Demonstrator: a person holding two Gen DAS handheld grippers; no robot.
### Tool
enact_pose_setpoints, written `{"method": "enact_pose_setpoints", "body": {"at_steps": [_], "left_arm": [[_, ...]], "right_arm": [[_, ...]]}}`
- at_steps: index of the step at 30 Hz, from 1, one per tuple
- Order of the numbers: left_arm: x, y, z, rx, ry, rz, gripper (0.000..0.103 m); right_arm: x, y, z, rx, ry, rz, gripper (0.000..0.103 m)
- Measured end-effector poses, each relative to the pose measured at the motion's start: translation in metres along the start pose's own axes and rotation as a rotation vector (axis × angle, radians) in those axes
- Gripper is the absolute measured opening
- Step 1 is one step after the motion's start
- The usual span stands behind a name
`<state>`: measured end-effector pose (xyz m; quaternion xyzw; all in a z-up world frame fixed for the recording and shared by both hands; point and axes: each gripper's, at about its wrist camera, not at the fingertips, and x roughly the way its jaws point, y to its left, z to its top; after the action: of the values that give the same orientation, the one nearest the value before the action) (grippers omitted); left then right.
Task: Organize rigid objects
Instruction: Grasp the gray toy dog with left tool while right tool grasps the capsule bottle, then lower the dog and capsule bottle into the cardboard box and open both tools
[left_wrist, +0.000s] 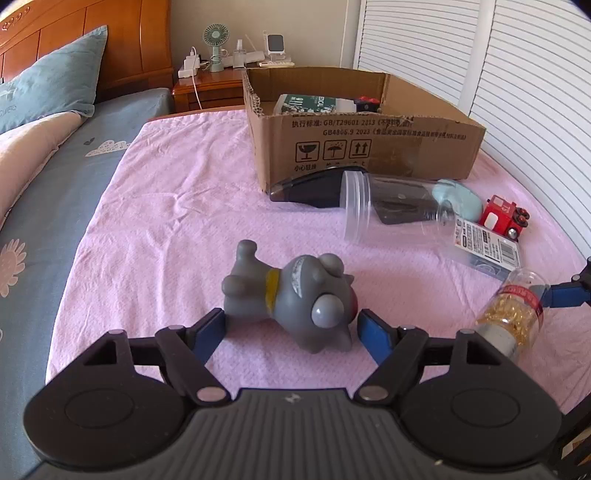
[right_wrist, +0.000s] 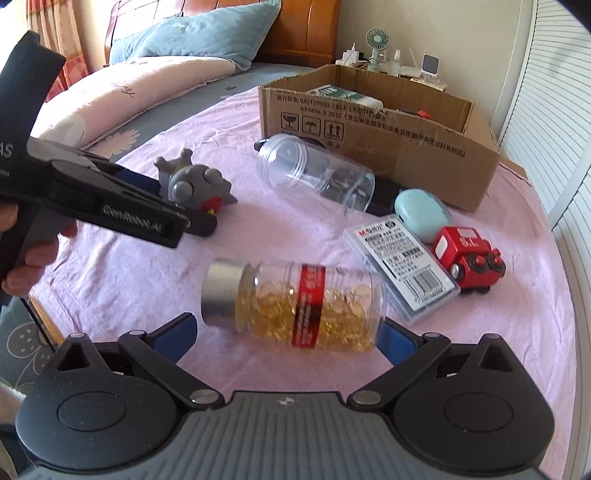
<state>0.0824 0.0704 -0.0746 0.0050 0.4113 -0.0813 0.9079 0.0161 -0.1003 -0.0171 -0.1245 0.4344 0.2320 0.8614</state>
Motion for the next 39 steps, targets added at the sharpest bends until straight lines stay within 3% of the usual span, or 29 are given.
{"method": "enact_pose_setpoints", "body": {"at_steps": [10,20,22,24,27,34,39], "left_arm": [[0.005,0.001,0.006,0.02,-0.024,0.005,0.082],[0.01,-0.002,0.008,0.093,0.012,-0.029,0.083],[0.01,-0.001,0.009,0.113,0.011,-0.028,0.082],[0.01,0.001,0.012,0.112,0.021,-0.046,0.074],[0.009,0.005,0.016,0.121,0.046,-0.066,0.073],[-0.005,0.014,0.032,0.135,0.052,-0.092,0.073],[-0.016,0.013,0.056,0.16,0.044,-0.121,0.072]], "right_arm": [[0.014,0.007,0.021,0.005,0.043,-0.051,0.103],[0.017,0.007,0.027,0.006,0.081,-0.079,0.098],[0.017,0.006,0.027,0.0,0.089,-0.073,0.098],[0.016,0.004,0.028,0.0,0.099,-0.07,0.098],[0.014,-0.002,0.031,0.015,0.104,-0.047,0.098],[-0.006,-0.025,0.046,0.054,0.075,-0.022,0.098],[-0.023,-0.05,0.072,0.068,0.007,-0.045,0.098]]}}
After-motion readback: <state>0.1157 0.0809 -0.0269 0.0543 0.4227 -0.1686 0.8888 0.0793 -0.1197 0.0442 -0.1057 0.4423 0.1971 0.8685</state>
